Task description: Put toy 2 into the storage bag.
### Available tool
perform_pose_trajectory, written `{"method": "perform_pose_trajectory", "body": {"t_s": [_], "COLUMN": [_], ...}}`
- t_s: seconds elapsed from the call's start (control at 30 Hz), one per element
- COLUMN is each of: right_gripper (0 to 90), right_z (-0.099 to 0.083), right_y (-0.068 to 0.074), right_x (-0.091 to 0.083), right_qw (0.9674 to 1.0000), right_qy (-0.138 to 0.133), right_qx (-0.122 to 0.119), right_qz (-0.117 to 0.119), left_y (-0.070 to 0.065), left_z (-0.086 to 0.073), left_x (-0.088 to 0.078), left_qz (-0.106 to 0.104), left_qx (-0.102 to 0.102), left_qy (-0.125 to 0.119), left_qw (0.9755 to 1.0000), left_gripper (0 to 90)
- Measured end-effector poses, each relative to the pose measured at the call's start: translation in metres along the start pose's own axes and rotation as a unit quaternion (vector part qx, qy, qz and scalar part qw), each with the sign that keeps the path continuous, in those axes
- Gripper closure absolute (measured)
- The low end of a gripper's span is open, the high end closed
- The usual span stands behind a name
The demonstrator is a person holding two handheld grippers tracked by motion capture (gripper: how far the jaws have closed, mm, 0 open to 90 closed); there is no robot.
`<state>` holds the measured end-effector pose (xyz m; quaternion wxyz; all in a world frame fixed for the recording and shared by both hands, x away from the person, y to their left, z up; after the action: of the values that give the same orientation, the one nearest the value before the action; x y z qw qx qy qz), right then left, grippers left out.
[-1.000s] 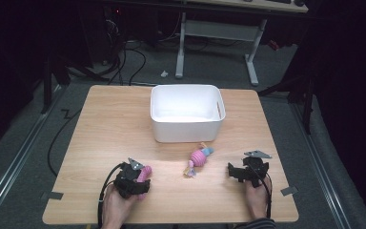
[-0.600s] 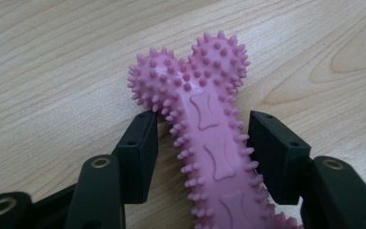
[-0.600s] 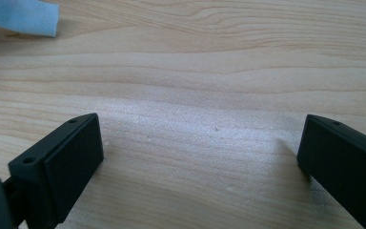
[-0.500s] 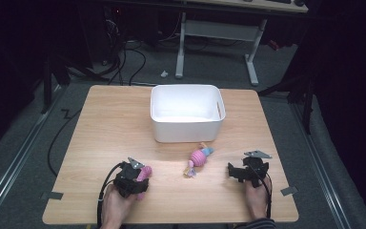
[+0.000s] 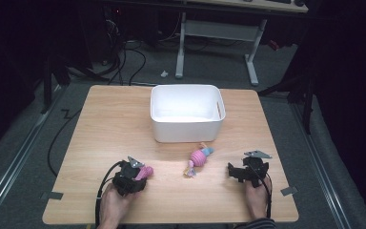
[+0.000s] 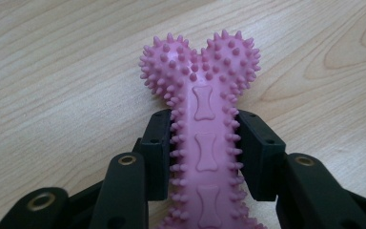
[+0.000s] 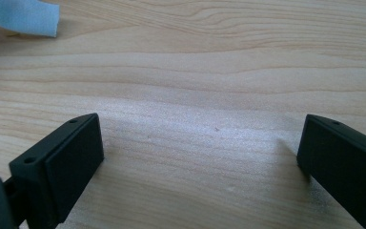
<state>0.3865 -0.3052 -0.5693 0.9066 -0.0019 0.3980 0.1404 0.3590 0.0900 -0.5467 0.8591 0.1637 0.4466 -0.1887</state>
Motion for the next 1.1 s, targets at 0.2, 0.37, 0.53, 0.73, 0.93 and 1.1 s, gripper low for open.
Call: {"method": "perform_pose_trajectory", "body": {"t_s": [0.2, 0.37, 0.53, 0.73, 0.93, 1.1], "right_gripper": [1.4, 1.4, 1.4, 1.5, 1.6, 1.7], "right_z": [0.0, 0.0, 0.0, 0.0, 0.0, 0.0], "right_y": [0.0, 0.0, 0.0, 0.0, 0.0, 0.0], "right_x": [0.0, 0.0, 0.0, 0.0, 0.0, 0.0], "right_qw": [1.0, 1.0, 1.0, 1.0, 1.0, 1.0], "right_qy": [0.0, 0.0, 0.0, 0.0, 0.0, -0.001], "right_qx": [0.0, 0.0, 0.0, -0.001, 0.0, -0.001], "right_qz": [0.0, 0.0, 0.0, 0.0, 0.0, 0.0], "left_y": [0.004, 0.008, 0.011, 0.012, 0.015, 0.019], "left_z": [0.005, 0.011, 0.02, 0.033, 0.046, 0.059], "left_x": [-0.007, -0.016, -0.024, -0.032, -0.04, -0.048], "left_qz": [-0.019, -0.029, -0.03, -0.041, -0.049, -0.057], "left_qx": [-0.001, 0.001, 0.012, 0.017, 0.026, 0.027], "left_qy": [-0.009, -0.023, -0.033, -0.045, -0.053, -0.064], "left_qw": [0.9998, 0.9993, 0.999, 0.998, 0.997, 0.996], "left_gripper": [59.3, 59.3, 59.2, 59.2, 59.2, 59.2]}}
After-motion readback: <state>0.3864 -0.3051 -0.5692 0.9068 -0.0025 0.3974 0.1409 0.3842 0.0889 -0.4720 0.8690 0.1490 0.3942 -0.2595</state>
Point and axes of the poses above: each handheld gripper's, and its own axes: x roughly forward along the jaws, z roughly out of its top, y roughly to its left, the point moved 5 cm from there along x, roughly forward along the jaws, and after that the axes turned 10 degrees about z, right-handed, at the moved point
